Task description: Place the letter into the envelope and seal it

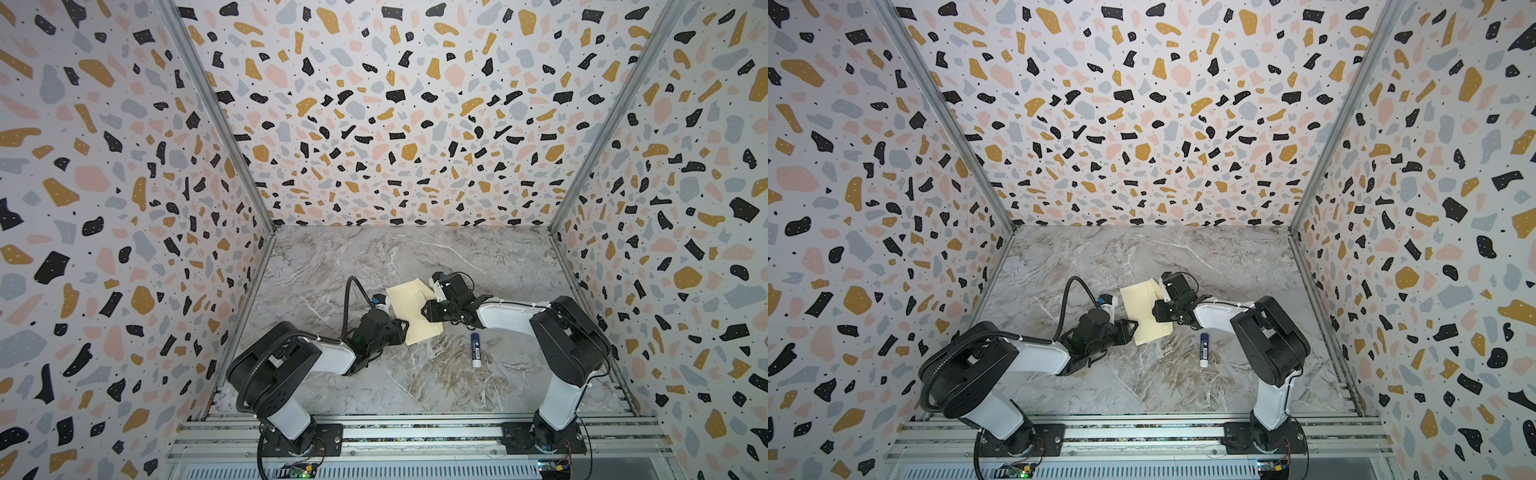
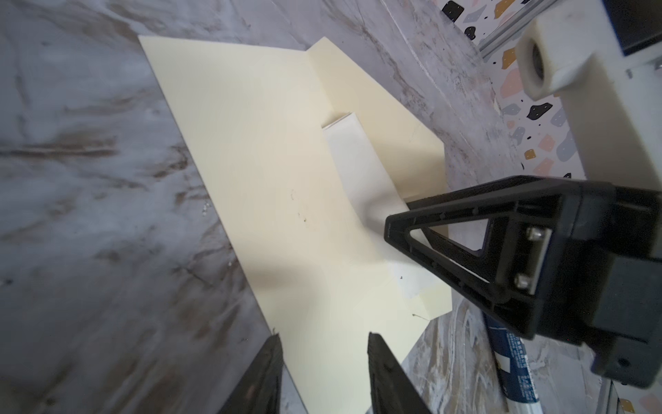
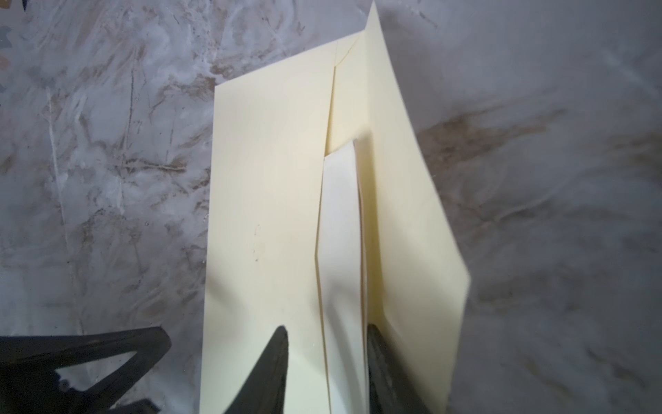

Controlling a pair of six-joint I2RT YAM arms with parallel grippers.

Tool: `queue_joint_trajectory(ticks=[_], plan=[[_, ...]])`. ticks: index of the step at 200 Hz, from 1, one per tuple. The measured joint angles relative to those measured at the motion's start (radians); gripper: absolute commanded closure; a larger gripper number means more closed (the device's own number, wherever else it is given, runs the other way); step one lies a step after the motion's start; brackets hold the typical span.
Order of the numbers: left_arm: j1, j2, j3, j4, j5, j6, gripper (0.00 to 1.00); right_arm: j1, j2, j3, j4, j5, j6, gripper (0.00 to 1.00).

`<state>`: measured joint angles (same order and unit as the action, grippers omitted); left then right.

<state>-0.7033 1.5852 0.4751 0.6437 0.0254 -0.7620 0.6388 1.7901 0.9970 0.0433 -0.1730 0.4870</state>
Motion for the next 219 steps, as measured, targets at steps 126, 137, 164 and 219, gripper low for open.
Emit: queue_joint_trajectory(ticks=[126,137,164,219], plan=[[0.0,-0.062,0.014,-0.083,-0.055,0.044,0.39,0.008,-0.045,0.097,-0.112,0.07,-0.067,0.4],[0.0,-0.055,0.014,-0.083,-0.058,0.044,0.38,0.008,-0.032,0.105,-0.112,0.068,-0.069,0.4],[0.0,-0.035,0.014,-0.08,-0.058,0.044,0.37,0.008,0.01,0.117,-0.113,0.059,-0.07,0.4],[0.0,0.013,0.014,-0.05,-0.047,0.044,0.42,0.008,0.055,0.119,-0.118,0.045,-0.069,0.42]])
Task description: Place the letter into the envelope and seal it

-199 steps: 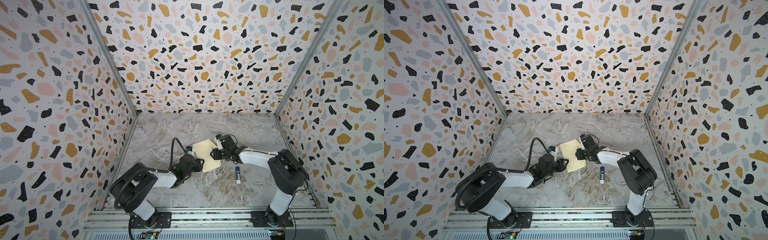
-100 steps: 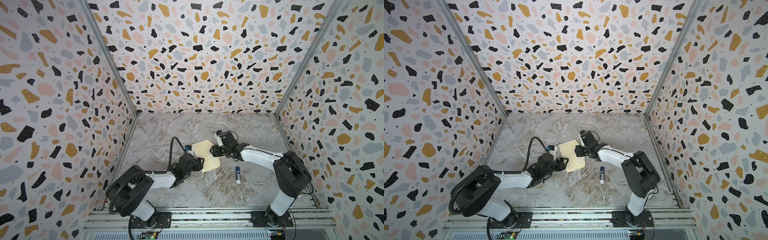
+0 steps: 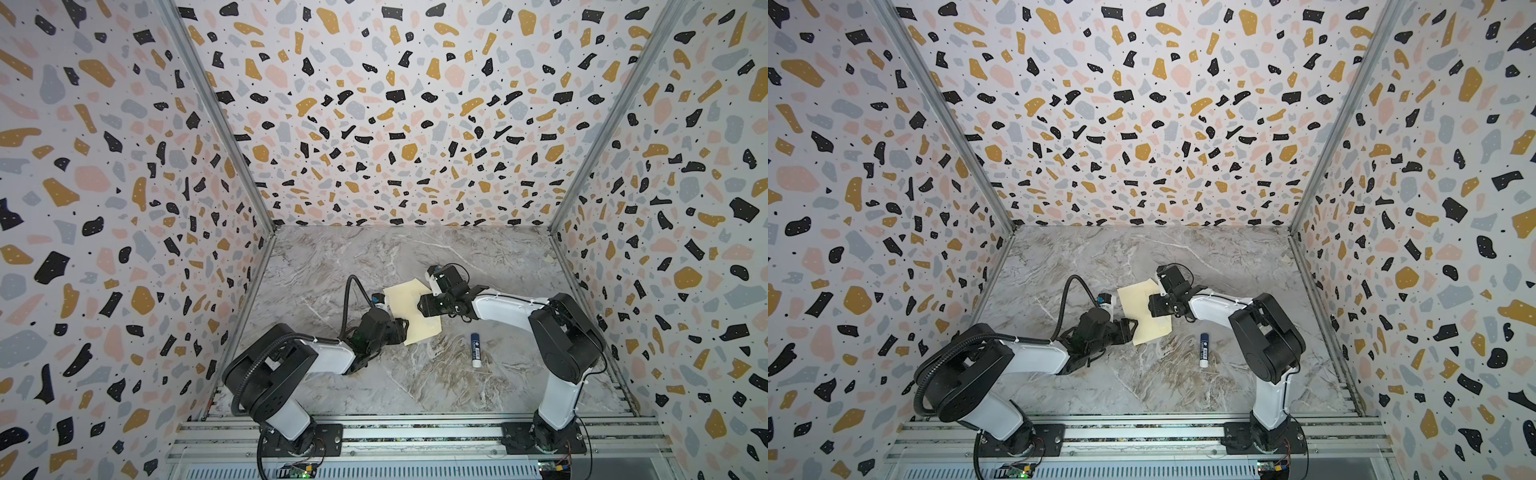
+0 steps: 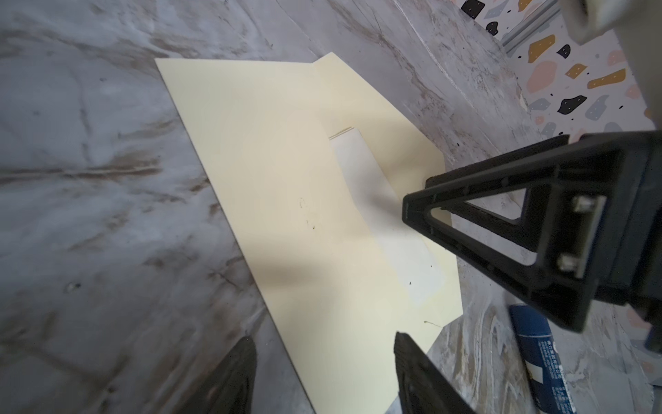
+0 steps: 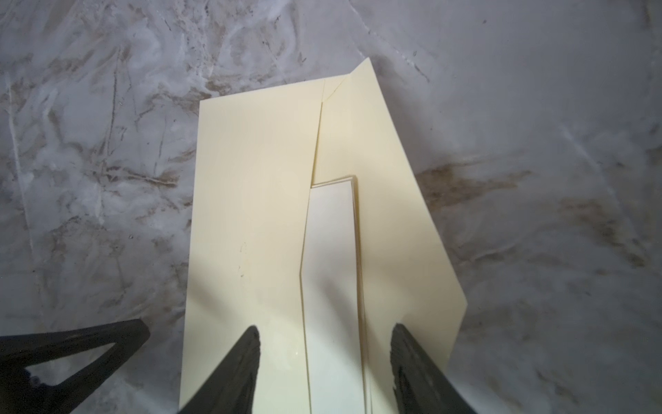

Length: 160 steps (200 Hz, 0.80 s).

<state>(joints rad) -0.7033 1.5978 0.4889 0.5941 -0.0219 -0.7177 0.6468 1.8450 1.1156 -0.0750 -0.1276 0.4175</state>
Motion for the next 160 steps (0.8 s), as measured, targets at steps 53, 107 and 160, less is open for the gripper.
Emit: queue_joint_trajectory(ticks=[53,107,160], plan=[[0.0,0.037,0.0,0.046,0.023,-0.003,0.58,0.0,0.032,0.0,0.007,-0.021,0.005,0.44],[0.0,0.076,0.0,0.089,0.045,-0.008,0.65,0.0,0.039,0.0,0.02,-0.043,0.016,0.45],[0.0,0.099,-0.005,0.117,0.052,-0.011,0.67,0.0,0.05,0.0,0.027,-0.061,0.029,0.45]])
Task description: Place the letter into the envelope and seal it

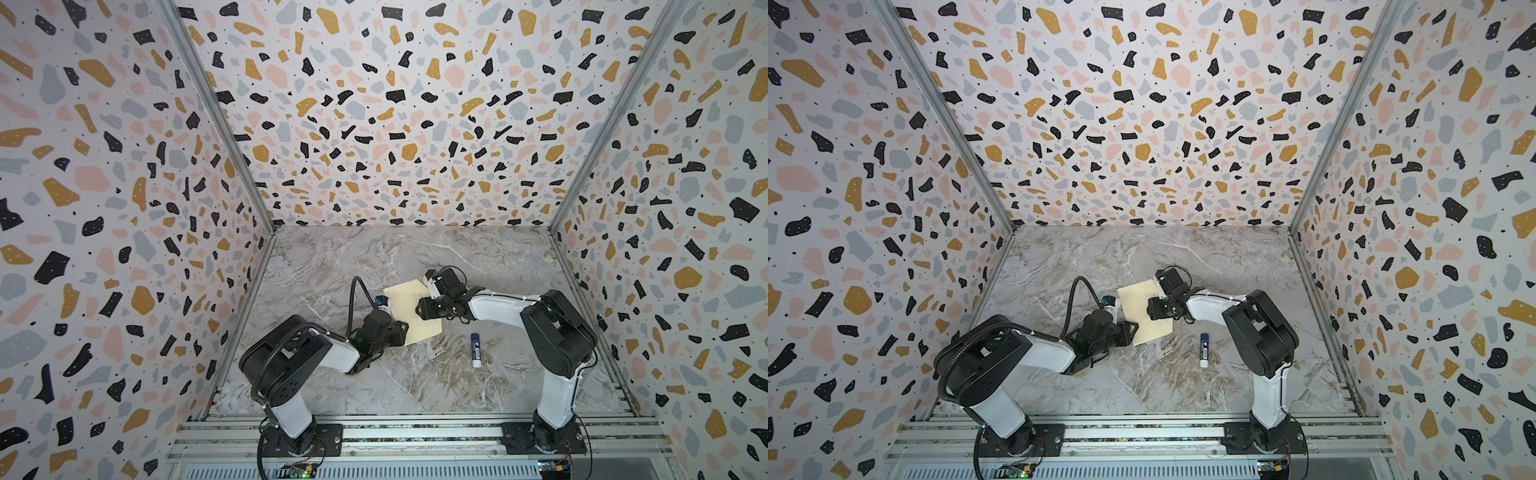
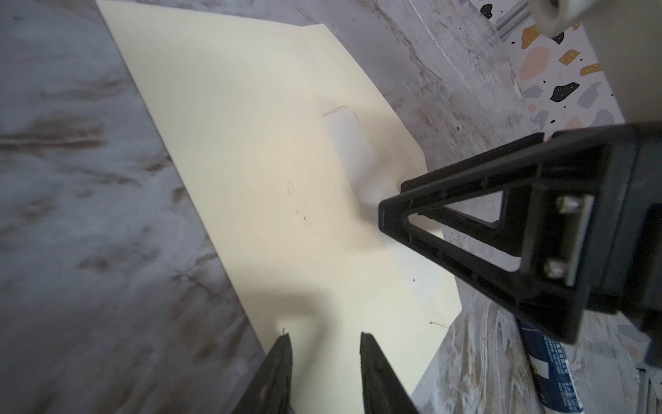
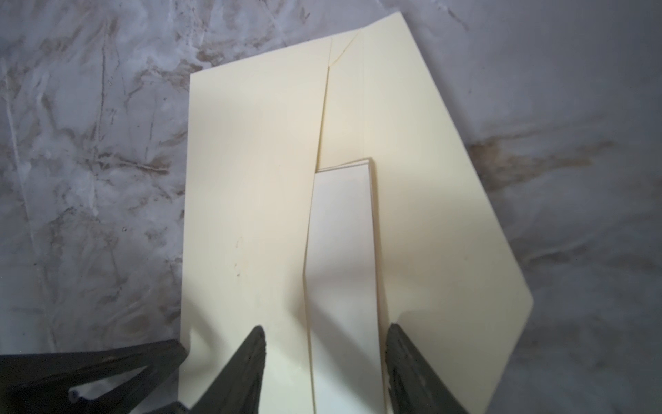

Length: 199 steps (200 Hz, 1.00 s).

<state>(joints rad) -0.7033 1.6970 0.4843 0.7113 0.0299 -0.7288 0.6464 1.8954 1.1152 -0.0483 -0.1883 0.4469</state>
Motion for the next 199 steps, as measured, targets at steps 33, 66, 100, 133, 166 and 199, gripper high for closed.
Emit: queue_joint_trajectory(ticks=[33,66,100,133,166,199], plan=[[0.0,0.005,0.0,0.01,0.007,-0.002,0.67,0.0,0.006,0.0,0.011,-0.008,0.005,0.46],[0.0,0.012,-0.001,0.02,0.013,-0.008,0.67,0.0,0.008,-0.004,0.025,-0.024,0.016,0.46],[0.0,0.019,-0.006,0.041,0.013,-0.01,0.67,0.0,0.01,-0.009,0.037,-0.03,0.024,0.46],[0.0,0.022,-0.011,0.058,0.015,-0.017,0.6,0.0,0.01,-0.014,0.05,-0.034,0.029,0.46],[0.002,-0.018,-0.021,0.037,0.013,-0.016,0.43,0.0,0.01,-0.018,0.06,-0.039,0.031,0.46],[0.017,-0.14,-0.041,-0.019,-0.007,-0.014,0.34,-0.006,0.01,-0.022,0.065,-0.05,0.031,0.46]])
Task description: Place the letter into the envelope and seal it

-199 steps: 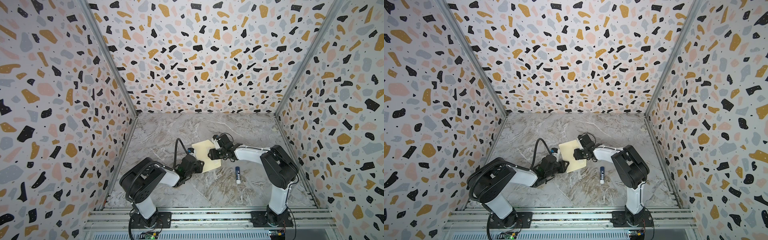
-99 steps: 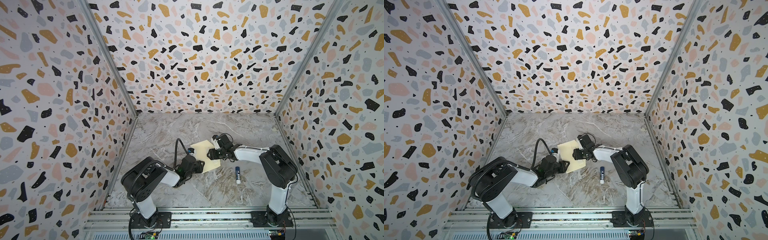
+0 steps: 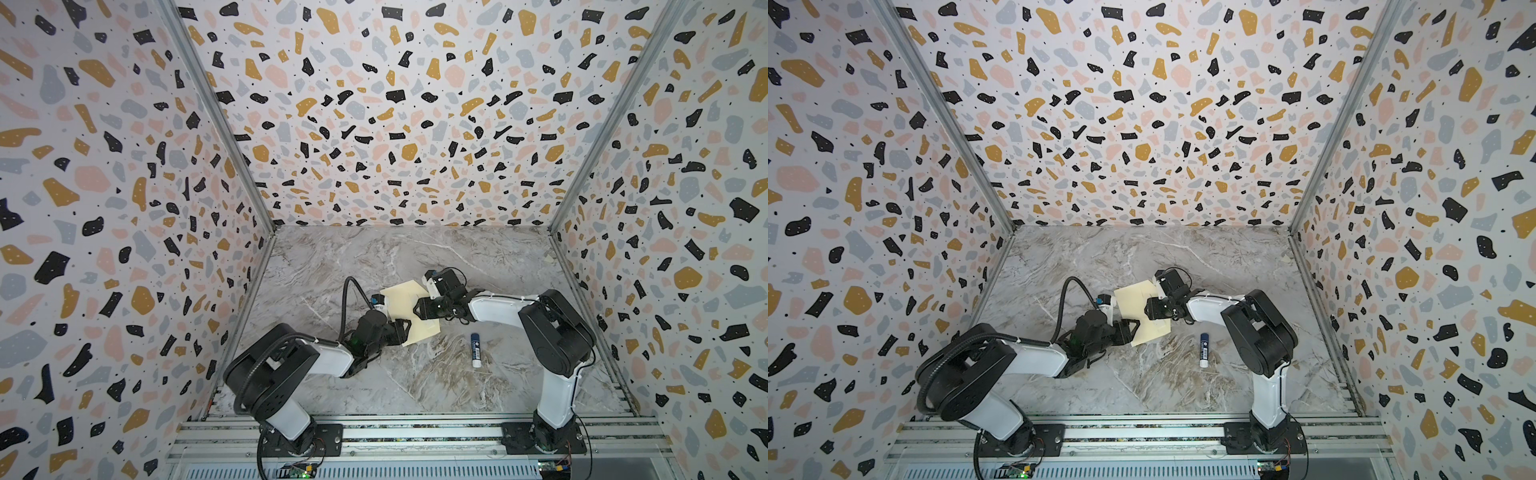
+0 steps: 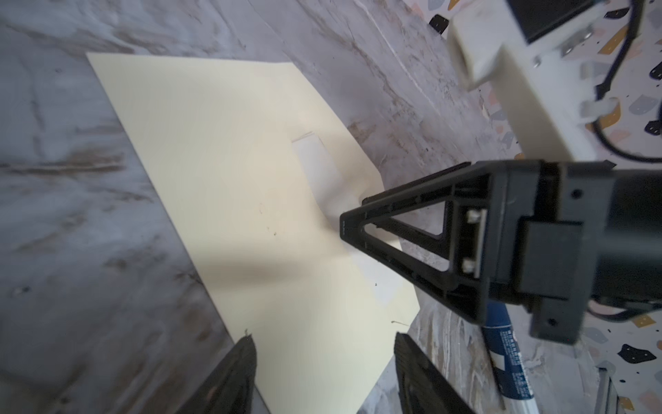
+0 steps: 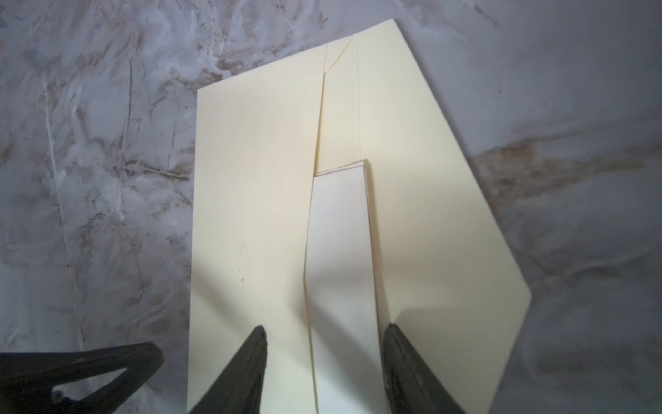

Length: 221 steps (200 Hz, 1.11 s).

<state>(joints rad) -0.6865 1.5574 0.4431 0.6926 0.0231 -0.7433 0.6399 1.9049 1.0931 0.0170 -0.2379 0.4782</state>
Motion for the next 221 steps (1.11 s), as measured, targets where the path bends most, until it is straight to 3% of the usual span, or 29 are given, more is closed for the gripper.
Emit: queue_joint_trajectory(ticks=[35,133,181,221], plan=[[0.013,-0.051,-0.002,-0.028,-0.014,0.0,0.32,-0.001,0.0,0.0,0.003,-0.006,0.0,0.46],[0.019,0.057,-0.002,-0.018,0.021,-0.018,0.32,-0.005,0.0,-0.005,0.013,-0.022,0.0,0.46],[0.019,0.089,0.01,0.005,0.032,-0.024,0.42,-0.005,0.0,-0.006,0.016,-0.037,0.001,0.46],[0.024,0.111,0.011,0.04,0.046,-0.029,0.45,-0.008,0.0,-0.01,0.022,-0.04,0.005,0.46]])
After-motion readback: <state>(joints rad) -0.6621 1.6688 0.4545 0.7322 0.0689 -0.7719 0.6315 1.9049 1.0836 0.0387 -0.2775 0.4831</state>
